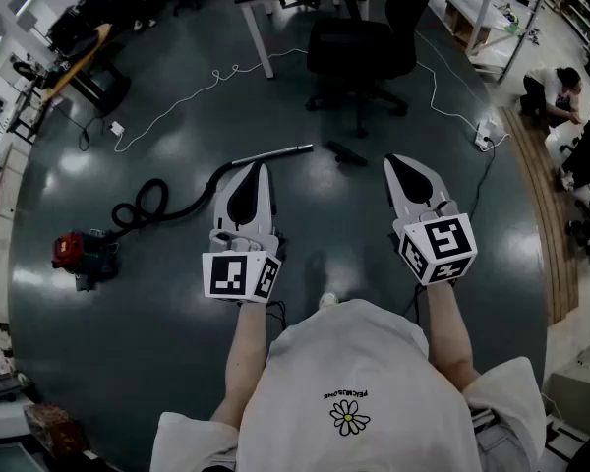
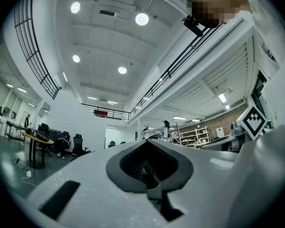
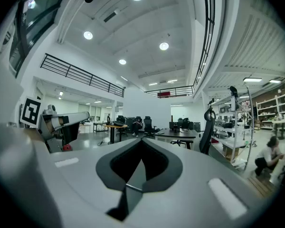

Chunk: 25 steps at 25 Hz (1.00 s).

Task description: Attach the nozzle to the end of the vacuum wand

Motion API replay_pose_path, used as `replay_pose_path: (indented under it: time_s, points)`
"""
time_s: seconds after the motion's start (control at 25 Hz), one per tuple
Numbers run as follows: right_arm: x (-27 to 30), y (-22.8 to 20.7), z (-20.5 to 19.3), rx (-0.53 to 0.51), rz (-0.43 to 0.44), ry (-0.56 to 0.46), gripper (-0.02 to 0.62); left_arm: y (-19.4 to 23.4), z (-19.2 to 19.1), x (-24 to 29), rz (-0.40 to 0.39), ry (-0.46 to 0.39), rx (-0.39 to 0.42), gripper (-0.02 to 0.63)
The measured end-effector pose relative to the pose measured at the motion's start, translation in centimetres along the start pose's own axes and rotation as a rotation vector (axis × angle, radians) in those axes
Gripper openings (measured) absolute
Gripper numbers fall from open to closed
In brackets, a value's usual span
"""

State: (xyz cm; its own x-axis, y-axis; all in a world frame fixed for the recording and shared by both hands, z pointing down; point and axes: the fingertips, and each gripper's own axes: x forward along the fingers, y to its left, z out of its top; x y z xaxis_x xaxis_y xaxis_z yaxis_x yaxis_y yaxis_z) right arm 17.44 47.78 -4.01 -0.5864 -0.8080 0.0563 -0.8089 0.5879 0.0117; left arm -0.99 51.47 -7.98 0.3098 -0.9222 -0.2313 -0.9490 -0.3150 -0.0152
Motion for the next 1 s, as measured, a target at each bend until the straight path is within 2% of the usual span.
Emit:
replay_pose_path:
  time_s: [0.32,0.68,0.84,1.0]
  points:
    - [-0.2,-1.0,-0.8,0.031,0.033,0.008,0.008,-1.3,-0.8,1.2,-0.022,0.022,0.011,0.003]
    - [-1.9,-1.4,-2.8,0.022,0.11,0.031,0.008,-1.6,-2.0,-0.5,0.027,0.066,0.0,0.003]
    - [-0.5,-2.4,-4.1,0.04,0.12,0.051,0.008,-0.2,-2.9,0.0,0.053,0.079,0.009,0.003]
    - [3.4,-3.4,-4.7,0.038,0.134,0.06,0.008,2.5,-4.7,2.2,0.064,0.082,0.007,0.003]
